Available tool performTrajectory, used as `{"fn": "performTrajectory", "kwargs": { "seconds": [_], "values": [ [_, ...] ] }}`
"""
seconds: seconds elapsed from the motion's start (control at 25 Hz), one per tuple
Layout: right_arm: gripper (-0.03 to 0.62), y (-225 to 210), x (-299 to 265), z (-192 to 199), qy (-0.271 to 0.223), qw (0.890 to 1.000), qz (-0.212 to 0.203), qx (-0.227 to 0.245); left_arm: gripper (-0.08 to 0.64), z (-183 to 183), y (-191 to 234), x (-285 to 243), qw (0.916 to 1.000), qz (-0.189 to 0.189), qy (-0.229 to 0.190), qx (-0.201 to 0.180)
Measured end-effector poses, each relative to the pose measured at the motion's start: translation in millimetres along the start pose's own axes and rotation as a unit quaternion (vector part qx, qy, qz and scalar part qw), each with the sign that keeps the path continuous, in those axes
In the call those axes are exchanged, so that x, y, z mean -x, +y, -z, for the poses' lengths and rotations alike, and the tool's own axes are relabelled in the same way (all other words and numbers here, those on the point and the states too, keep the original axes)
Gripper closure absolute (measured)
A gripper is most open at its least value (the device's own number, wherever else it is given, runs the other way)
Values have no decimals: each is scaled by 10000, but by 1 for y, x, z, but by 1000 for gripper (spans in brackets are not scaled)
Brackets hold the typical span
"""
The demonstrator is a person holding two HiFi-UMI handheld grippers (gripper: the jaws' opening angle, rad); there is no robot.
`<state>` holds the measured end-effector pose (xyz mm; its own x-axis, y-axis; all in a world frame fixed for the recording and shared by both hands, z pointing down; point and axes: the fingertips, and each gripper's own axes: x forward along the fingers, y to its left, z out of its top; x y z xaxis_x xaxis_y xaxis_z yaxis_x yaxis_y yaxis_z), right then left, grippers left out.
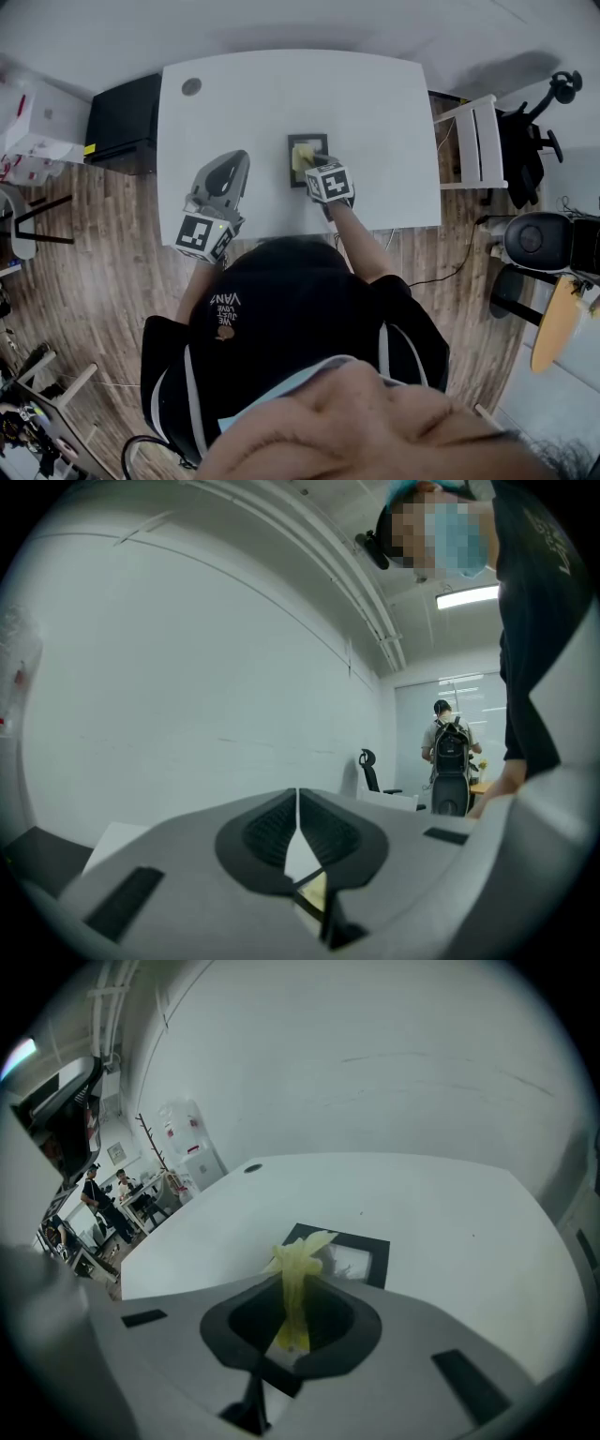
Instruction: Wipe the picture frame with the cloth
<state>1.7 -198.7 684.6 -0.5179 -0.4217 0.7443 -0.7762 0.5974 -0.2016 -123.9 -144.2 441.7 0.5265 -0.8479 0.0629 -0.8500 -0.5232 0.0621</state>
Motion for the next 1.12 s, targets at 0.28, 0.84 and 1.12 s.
{"fn": "performTrajectory", "kwargs": {
  "seconds": [0.28, 0.84, 1.12],
  "values": [
    [554, -24, 10, 11, 75, 9995, 312, -38, 540, 2, -2, -5, 10000, 75, 10, 24],
    [554, -69, 36, 21, 52, 9975, 689, -153, 540, 4, -12, -16, 9998, 202, 10, 27],
    [552, -80, 43, 25, 49, 9961, 849, -235, 540, 4, -13, -16, 9997, 240, -20, 37]
  ]
}}
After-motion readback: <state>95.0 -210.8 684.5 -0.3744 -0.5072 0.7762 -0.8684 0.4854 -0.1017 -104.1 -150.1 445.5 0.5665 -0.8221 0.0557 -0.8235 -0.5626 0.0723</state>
